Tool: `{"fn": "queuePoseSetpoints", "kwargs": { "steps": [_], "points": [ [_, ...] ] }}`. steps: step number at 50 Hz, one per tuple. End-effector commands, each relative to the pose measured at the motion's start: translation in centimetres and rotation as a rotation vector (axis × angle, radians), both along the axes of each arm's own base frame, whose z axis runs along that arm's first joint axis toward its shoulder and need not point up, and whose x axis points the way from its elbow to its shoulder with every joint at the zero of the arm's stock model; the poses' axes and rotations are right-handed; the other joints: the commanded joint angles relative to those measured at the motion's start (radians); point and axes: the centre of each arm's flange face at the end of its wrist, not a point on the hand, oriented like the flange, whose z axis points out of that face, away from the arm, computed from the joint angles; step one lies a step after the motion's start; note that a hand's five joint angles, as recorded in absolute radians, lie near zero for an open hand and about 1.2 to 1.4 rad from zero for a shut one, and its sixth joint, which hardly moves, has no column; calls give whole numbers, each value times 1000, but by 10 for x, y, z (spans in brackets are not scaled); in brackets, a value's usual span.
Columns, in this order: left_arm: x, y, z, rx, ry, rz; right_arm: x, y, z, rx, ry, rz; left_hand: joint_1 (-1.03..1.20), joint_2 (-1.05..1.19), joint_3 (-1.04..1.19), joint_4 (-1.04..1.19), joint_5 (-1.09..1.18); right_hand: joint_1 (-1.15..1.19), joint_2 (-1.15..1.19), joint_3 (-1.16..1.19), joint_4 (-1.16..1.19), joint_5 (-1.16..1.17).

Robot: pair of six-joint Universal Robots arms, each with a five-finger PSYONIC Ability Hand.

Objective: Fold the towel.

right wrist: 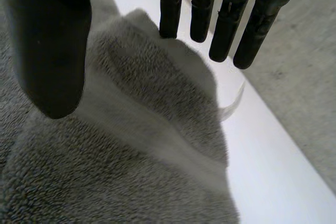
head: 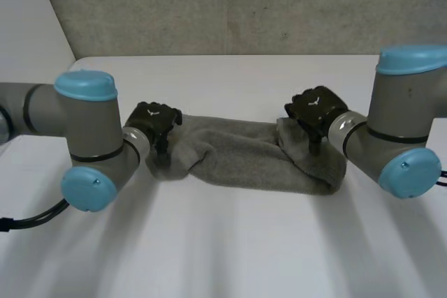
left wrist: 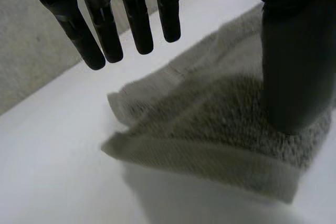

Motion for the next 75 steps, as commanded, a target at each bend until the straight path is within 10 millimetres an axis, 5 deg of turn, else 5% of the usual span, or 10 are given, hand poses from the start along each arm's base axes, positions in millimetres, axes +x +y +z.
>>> {"fn": "queuePoseSetpoints", "kwargs": {
  "steps": [1, 10, 20, 23, 34, 39, 49, 62, 68, 75],
  "points": [
    [-4, -9, -22, 9, -52, -9, 9, -13, -30, 31, 23, 12, 237, 234, 233, 236, 59, 422, 422, 433, 431, 431],
    [-17, -24, 6, -142, -71, -45, 22, -40, 17, -182, -69, -11, 913, 910, 909, 912, 735, 972, 971, 983, 981, 981],
    [-10, -51, 193, -905, 360, 220, 20, -41, 172, -1001, -601, 7, 913, 910, 909, 912, 735, 972, 971, 983, 981, 981],
    [1, -44, 215, -1001, 419, 263, 15, -32, 184, -1033, -625, 14, 913, 910, 909, 912, 735, 972, 971, 983, 981, 981],
    [12, -30, 140, -758, 258, 246, 12, -22, 105, -544, -400, 22, 913, 910, 909, 912, 735, 972, 971, 983, 981, 981],
    [28, 3, 75, -522, 108, 222, -12, -5, 38, -208, -219, 35, 913, 910, 909, 912, 735, 972, 971, 983, 981, 981],
    [44, 66, 33, -351, 22, 97, -46, 17, -19, -49, 1, 21, 913, 910, 909, 912, 735, 972, 971, 983, 981, 981],
    [64, 142, 75, -364, 41, 30, -102, 20, 31, -176, 41, -101, 901, 899, 898, 900, 724, 972, 971, 983, 981, 981],
    [73, 164, 83, -342, 24, 13, -121, 32, 32, -12, 62, -129, -309, -312, -312, -310, -486, -39, -40, -28, -30, -30],
    [74, 166, 83, -315, -5, 5, -130, 36, 39, 13, 47, -162, -309, -312, -312, -310, -486, -250, -251, -239, -241, -241]
  ]
}}
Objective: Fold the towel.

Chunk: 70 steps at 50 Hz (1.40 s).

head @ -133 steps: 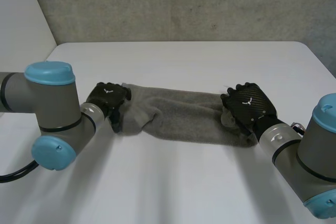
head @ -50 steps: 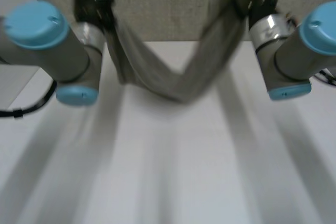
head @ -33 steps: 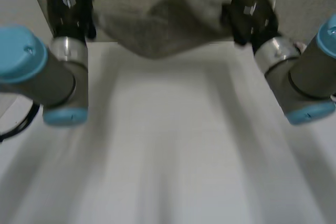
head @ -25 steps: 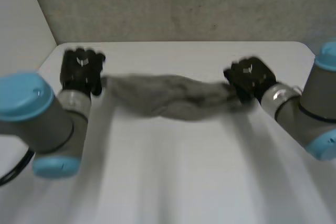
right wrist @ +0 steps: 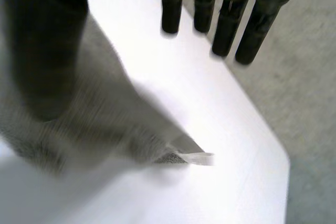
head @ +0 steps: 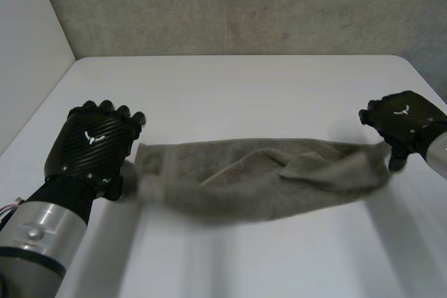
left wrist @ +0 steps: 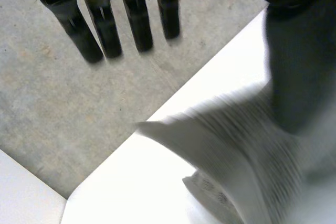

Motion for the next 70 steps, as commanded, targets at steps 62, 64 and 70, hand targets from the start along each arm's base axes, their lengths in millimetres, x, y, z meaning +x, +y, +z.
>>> {"fn": "queuePoseSetpoints", "kwargs": {
  "steps": [62, 64, 70],
  "points": [
    [23, -33, -91, 684, -121, 164, 92, 62, -99, -88, 232, 223, 267, 278, 294, 322, 114, 354, 377, 347, 345, 394],
    [23, -35, -90, 679, -120, 169, 92, 59, -100, -100, 236, 217, 367, 377, 393, 421, 214, 532, 555, 525, 523, 572],
    [21, -42, -84, 644, -105, 169, 91, 41, -85, -231, 207, 138, 746, 756, 772, 800, 592, 1019, 1043, 1013, 1010, 1060]
  ]
}}
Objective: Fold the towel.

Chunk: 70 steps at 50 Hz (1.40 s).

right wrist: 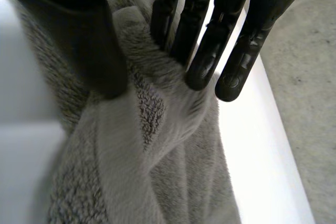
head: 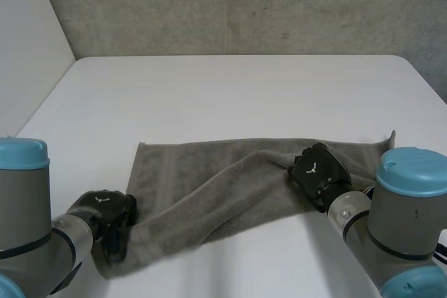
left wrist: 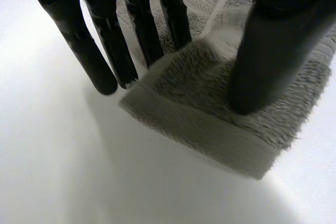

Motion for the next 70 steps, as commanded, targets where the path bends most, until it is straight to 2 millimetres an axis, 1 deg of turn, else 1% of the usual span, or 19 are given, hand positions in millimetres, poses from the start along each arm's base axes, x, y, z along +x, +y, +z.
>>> {"fn": "queuePoseSetpoints", "kwargs": {
  "steps": [1, 3, 14, 19, 20, 21, 22, 24, 25, 27, 30, 36, 38, 41, 43, 49, 54, 65, 70],
  "points": [
    [-2, -8, 6, -36, 10, 5, -1, -19, 12, -133, -37, -59, 156, 154, 161, 156, -3, 358, 364, 358, 357, 362],
    [-5, -12, 13, -69, 22, 0, 1, -25, 28, -203, -67, -74, 332, 330, 336, 331, 172, 358, 364, 358, 357, 362],
    [-25, -56, 57, -326, 119, -12, 17, -58, 82, -366, -173, -63, 344, 342, 348, 343, 184, 358, 364, 358, 357, 362],
    [-49, -129, 131, -766, 188, -17, 30, -122, 145, -597, -300, -48, 344, 342, 348, 343, 184, 358, 364, 358, 357, 362],
    [-49, -129, 131, -767, 188, -16, 30, -122, 145, -598, -300, -48, 344, 342, 348, 343, 184, 358, 364, 358, 357, 362],
    [-52, -146, 160, -904, 207, 8, 29, -138, 173, -693, -369, -51, 344, 342, 348, 343, 184, 358, 364, 358, 357, 362],
    [-52, -146, 160, -906, 207, 8, 29, -138, 174, -694, -369, -51, 344, 342, 348, 343, 184, 358, 364, 358, 357, 362],
    [-50, -165, 225, -1192, 251, 110, 27, -154, 227, -862, -577, -9, 344, 342, 348, 343, 184, 358, 364, 358, 357, 362],
    [-50, -165, 225, -1193, 251, 110, 27, -154, 228, -863, -578, -8, 344, 342, 348, 343, 184, 358, 364, 358, 357, 362],
    [-44, -167, 276, -1405, 328, 225, 9, -161, 265, -946, -833, 63, 344, 342, 348, 343, 184, 358, 364, 358, 357, 362],
    [-44, -164, 290, -1480, 376, 256, -15, -167, 280, -902, -1018, 110, 344, 342, 348, 343, 184, 358, 364, 358, 357, 362],
    [-44, -162, 269, -1419, 351, 245, -30, -163, 274, -655, -1066, 104, 344, 342, 348, 343, 184, 358, 364, 358, 357, 362],
    [-39, -157, 245, -1346, 319, 240, -23, -157, 240, -410, -988, 115, 344, 342, 348, 343, 184, 358, 364, 358, 357, 362],
    [-38, -155, 228, -1294, 306, 232, -20, -151, 222, -298, -949, 122, 344, 342, 348, 343, 184, 358, 364, 358, 357, 362],
    [-38, -151, 189, -1185, 267, 203, -14, -139, 193, -125, -892, 135, 344, 342, 348, 343, 184, 358, 364, 358, 357, 362],
    [-36, -138, 130, -1021, 198, 146, -10, -119, 152, 49, -786, 117, 344, 342, 348, 343, 184, 358, 364, 358, 357, 362],
    [-31, -114, 71, -844, 129, 71, -14, -97, 95, 156, -557, 76, 344, 342, 348, 343, 184, 358, 364, 358, 357, 362],
    [-23, -86, 41, -719, 82, 43, -27, -78, 47, 239, -357, -30, 344, 342, 348, 343, 184, 358, 364, 358, 357, 362],
    [-16, -82, 43, -696, 73, 56, -37, -73, 38, 252, -338, -95, 344, 342, 348, 343, 184, 28, 35, 28, 28, 32]
  ]
}}
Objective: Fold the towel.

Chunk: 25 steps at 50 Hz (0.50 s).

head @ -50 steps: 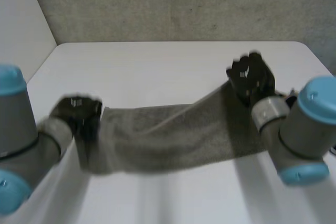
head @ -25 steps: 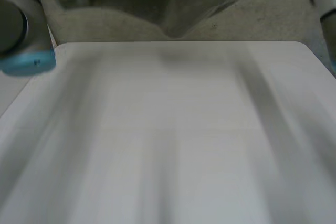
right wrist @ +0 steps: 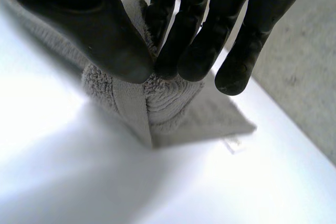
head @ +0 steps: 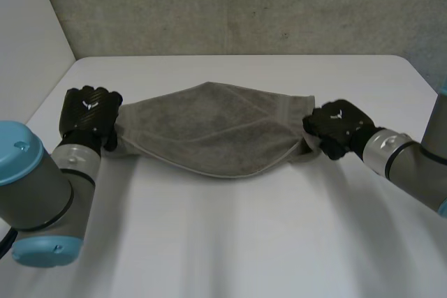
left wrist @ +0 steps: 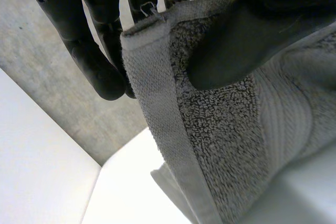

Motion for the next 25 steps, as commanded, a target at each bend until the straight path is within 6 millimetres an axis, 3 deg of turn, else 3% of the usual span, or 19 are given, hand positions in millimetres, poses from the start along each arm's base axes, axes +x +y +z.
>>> {"fn": "queuePoseSetpoints", "kwargs": {
  "steps": [1, 2, 4, 6, 15, 20, 25],
  "points": [
    [10, 8, 3, 38, -7, 23, -15, 8, -16, 51, 48, -101, -53, -120, -154, -114, -269, -396, -415, -422, -416, -401],
    [10, 8, 3, 38, -7, 23, -15, 8, -16, 51, 48, -101, -53, -120, -154, -114, -269, -398, -417, -423, -417, -402],
    [12, 9, 6, 38, -5, 25, -18, 13, -14, 59, 43, -113, -53, -120, -154, -114, -269, -740, -759, -765, -759, -744],
    [13, 9, 7, 37, -5, 28, -20, 17, -11, 60, 36, -119, -53, -120, -154, -114, -269, -823, -842, -848, -842, -827],
    [19, 9, 19, 11, 13, 49, -25, 31, 14, 40, -110, -187, -53, -120, -154, -114, -269, -915, -934, -940, -934, -919],
    [20, 14, 25, 6, 13, 48, -30, 41, 37, 113, -325, -310, -53, -120, -154, -114, -269, -906, -925, -931, -925, -910],
    [19, 18, 30, -4, 16, 40, -30, 48, 46, 150, -426, -354, -53, -120, -154, -114, -269, -912, -931, -937, -931, -916]
  ]
}}
